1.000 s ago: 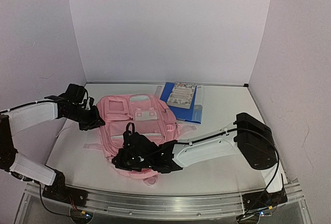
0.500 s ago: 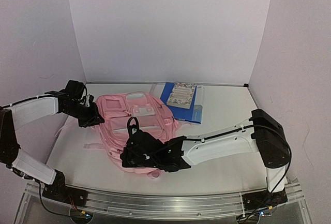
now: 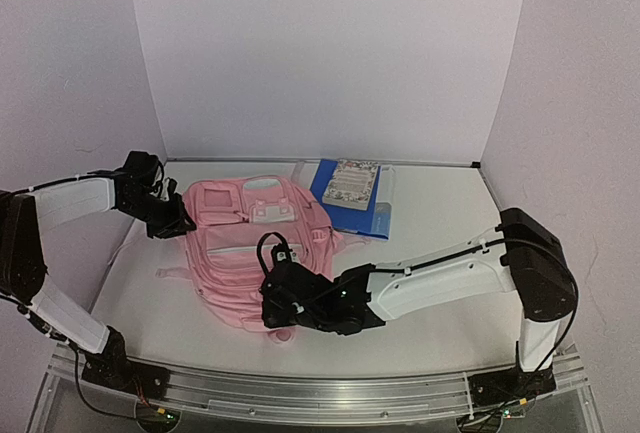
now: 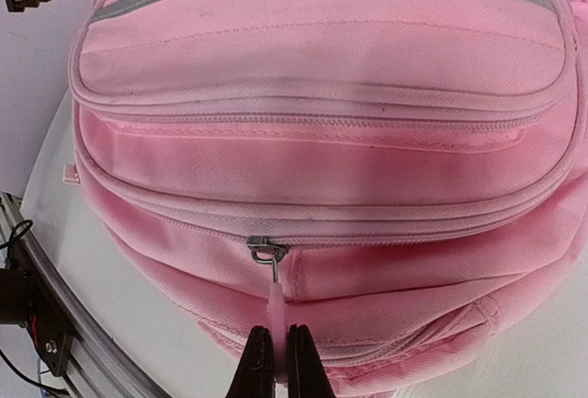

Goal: Pack the student bag
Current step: Zip the student bag at the center of the board.

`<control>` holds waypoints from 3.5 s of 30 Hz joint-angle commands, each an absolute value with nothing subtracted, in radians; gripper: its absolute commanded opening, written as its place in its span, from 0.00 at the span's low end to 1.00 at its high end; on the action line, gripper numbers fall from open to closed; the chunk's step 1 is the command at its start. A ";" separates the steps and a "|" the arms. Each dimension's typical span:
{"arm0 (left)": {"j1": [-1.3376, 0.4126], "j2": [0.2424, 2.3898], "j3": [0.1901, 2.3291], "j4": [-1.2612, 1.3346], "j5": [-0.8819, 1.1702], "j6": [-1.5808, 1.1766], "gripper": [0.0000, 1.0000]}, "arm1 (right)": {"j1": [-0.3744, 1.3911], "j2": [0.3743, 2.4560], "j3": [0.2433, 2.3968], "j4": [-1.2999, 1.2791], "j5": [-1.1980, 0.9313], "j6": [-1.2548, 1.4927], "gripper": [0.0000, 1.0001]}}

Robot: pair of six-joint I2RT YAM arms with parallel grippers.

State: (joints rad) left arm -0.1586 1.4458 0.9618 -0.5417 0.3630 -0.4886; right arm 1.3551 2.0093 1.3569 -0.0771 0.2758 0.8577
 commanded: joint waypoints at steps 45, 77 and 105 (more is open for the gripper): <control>-0.208 1.087 0.552 -0.348 0.359 -0.814 0.00 | 1.270 1.861 1.151 -0.018 0.241 0.901 0.00; -0.700 1.316 1.092 -0.542 0.017 -0.373 0.88 | 1.049 1.724 1.047 0.159 0.017 0.595 0.00; -1.021 1.736 1.242 -0.441 -0.335 -0.201 0.56 | 1.048 1.727 1.012 0.222 -0.006 0.637 0.00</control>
State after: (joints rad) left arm -0.9835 1.6918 1.1699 -0.3951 -0.1924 -0.2057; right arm 1.0523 1.7911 1.0168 0.1624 -0.0170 0.6292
